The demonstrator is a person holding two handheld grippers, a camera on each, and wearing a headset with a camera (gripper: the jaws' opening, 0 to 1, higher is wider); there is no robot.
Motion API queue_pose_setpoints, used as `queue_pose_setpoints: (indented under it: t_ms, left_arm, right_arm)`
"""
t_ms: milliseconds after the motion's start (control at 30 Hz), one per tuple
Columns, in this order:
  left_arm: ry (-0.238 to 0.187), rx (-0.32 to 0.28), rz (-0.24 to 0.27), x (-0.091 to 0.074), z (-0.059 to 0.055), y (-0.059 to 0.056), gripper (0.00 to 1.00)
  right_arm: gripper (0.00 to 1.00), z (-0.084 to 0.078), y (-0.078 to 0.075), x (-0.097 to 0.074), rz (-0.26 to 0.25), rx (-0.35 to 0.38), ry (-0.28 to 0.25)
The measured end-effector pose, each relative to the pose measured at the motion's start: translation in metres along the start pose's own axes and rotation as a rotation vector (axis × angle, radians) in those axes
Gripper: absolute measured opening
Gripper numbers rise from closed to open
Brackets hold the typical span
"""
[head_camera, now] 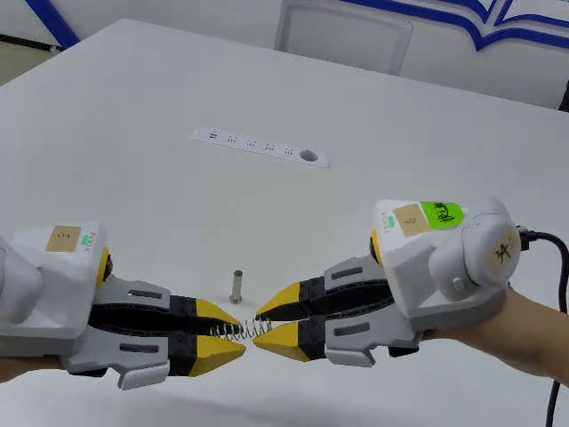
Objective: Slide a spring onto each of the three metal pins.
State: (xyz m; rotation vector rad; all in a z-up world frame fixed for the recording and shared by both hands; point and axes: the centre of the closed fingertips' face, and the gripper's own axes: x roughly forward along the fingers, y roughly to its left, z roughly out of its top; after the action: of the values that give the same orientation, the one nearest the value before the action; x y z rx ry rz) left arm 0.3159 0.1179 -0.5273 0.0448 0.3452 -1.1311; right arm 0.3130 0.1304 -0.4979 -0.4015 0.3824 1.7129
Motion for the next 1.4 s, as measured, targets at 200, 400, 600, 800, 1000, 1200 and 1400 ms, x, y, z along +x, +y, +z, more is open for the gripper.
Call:
queue_pose_setpoints:
  t_ms: [200,400,600,800,1000,1200,1400]
  left_arm:
    - [0.004,0.004,0.007,0.002,-0.001,0.001,0.1]
    - [-0.006,0.002,0.009,0.003,0.001,0.0,0.1]
    - [-0.017,0.0,0.008,0.004,0.003,-0.001,0.1]
    - [-0.036,-0.006,-0.005,0.006,0.007,-0.005,0.1]
    - [-0.035,0.008,-0.002,0.01,0.009,-0.002,0.1]
    - [-0.027,0.013,0.04,0.004,0.005,0.007,0.11]
    - [-0.026,0.017,0.062,0.001,0.004,0.012,0.12]
  right_arm:
    - [0.11,0.01,-0.001,0.004,-0.002,-0.014,-0.016]
    - [0.11,0.017,-0.001,0.007,-0.001,0.007,-0.042]
    - [0.12,0.017,0.001,0.011,0.004,0.016,-0.044]
    - [0.11,0.027,0.002,0.013,-0.003,0.019,-0.087]
    - [0.11,0.03,-0.001,0.016,-0.011,0.014,-0.087]
    - [0.11,0.026,-0.005,0.018,-0.034,0.003,-0.064]
    - [0.11,0.029,-0.01,0.023,-0.041,-0.001,-0.065]
